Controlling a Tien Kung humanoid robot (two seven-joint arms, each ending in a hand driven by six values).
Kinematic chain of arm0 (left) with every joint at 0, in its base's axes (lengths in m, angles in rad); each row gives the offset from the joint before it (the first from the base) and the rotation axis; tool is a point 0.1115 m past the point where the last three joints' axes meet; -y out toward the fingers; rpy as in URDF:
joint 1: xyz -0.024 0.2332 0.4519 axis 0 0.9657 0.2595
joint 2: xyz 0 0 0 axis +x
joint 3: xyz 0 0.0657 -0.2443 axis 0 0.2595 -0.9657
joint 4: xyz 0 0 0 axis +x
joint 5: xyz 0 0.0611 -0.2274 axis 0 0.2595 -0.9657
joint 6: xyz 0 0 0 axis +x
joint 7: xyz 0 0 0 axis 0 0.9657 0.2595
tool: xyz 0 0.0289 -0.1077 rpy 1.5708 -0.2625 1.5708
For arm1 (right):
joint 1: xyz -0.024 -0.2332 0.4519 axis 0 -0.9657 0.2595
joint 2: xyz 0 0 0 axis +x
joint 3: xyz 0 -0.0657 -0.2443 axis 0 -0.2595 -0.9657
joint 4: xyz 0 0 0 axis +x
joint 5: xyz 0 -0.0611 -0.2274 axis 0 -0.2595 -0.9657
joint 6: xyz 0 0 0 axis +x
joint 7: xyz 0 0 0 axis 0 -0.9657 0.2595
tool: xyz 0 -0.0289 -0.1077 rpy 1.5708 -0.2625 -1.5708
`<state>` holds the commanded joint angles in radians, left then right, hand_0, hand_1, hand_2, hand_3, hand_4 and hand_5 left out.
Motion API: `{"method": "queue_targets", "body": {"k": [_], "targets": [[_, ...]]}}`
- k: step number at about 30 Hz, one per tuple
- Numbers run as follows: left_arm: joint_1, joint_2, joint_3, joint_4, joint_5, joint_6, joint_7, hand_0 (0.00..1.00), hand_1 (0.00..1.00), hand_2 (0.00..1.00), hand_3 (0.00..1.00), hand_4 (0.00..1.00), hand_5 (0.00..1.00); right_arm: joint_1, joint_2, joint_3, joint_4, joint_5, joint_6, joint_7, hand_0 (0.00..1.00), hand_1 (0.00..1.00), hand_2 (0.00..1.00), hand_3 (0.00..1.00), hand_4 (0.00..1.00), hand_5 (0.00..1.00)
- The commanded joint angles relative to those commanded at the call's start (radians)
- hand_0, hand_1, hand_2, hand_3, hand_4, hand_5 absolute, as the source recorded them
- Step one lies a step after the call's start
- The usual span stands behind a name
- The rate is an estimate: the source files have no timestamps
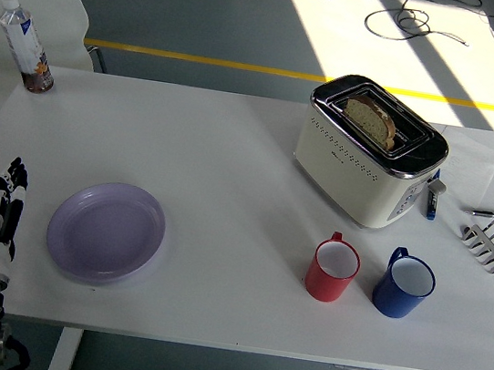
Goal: Push plate across desktop,pick up the break from the machine,place the break in the plate
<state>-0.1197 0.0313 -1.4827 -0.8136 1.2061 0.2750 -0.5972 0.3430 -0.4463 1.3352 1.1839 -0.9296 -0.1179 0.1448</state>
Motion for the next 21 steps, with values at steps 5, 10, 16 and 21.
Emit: {"method": "queue_targets", "body": {"k": [5,10,16,21], "targets": [[-0.008,-0.006,0.019,0.029,-0.002,-0.008,0.000,0.927,0.960,0.998,0.981,0.570,0.998,0.000,0.003,-0.003,-0.001,0.000,0.001,-0.001,0.829,0.789,0.827,0.836,0.510,0.468],[-0.020,-0.010,0.036,0.046,-0.002,-0.012,-0.003,0.923,0.955,0.998,0.978,0.567,0.998,-0.001,0.006,-0.007,-0.001,0.000,0.002,-0.001,0.828,0.788,0.827,0.836,0.509,0.469],[-0.033,-0.015,0.063,0.060,-0.012,-0.018,-0.003,0.920,0.954,0.998,0.976,0.560,0.998,0.002,0.006,-0.006,0.001,0.000,0.003,-0.001,0.829,0.788,0.827,0.836,0.508,0.469],[-0.038,-0.019,0.075,0.075,-0.025,-0.023,-0.002,0.920,0.952,0.998,0.975,0.556,0.998,0.001,0.007,-0.004,0.001,0.000,0.003,-0.001,0.827,0.788,0.827,0.836,0.508,0.469]]}}
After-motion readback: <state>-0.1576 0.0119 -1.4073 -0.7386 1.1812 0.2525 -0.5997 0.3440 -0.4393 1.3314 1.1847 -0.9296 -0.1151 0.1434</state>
